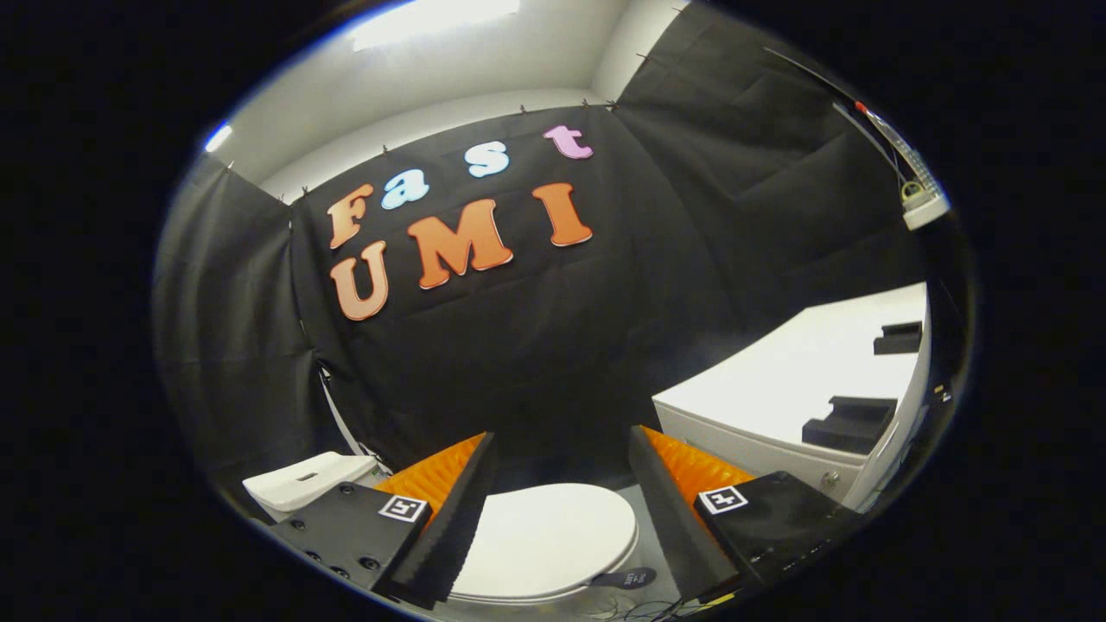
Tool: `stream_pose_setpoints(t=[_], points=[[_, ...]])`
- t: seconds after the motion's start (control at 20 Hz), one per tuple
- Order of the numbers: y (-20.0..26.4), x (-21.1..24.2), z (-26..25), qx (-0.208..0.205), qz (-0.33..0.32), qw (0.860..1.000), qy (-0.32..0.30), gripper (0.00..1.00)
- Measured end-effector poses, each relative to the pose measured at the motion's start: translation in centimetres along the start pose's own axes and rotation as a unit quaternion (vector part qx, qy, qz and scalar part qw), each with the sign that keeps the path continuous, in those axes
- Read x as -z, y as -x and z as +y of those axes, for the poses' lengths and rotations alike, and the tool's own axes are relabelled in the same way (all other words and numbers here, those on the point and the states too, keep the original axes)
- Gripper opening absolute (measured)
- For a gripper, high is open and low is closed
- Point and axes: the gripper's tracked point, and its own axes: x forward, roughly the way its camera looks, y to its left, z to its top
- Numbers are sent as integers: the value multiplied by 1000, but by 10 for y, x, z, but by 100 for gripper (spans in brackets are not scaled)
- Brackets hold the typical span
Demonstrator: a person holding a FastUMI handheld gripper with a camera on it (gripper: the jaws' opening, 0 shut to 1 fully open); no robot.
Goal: Open the toilet lid.
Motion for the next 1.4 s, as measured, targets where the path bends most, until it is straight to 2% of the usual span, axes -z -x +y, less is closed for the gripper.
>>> stream_pose_setpoints(t=[0.2, 0.3, 0.45, 0.6, 0.75, 0.9, 1.05, 1.2, 1.35, 1.4], points=[[-8, 52, -28, 23, 37, 998, -34, 98], [-13, 87, -56, 56, 75, 995, -37, 98], [-13, 137, -82, 98, 141, 982, -79, 99], [-26, 149, -86, 124, 127, 977, -117, 99], [-24, 188, -77, 134, 158, 963, -171, 98], [-24, 226, -87, 162, 196, 947, -197, 98], [-27, 233, -97, 172, 204, 940, -212, 98], [-34, 239, -98, 163, 213, 932, -243, 87], [-42, 238, -97, 148, 202, 934, -254, 72], [-42, 239, -97, 147, 202, 934, -257, 72]])
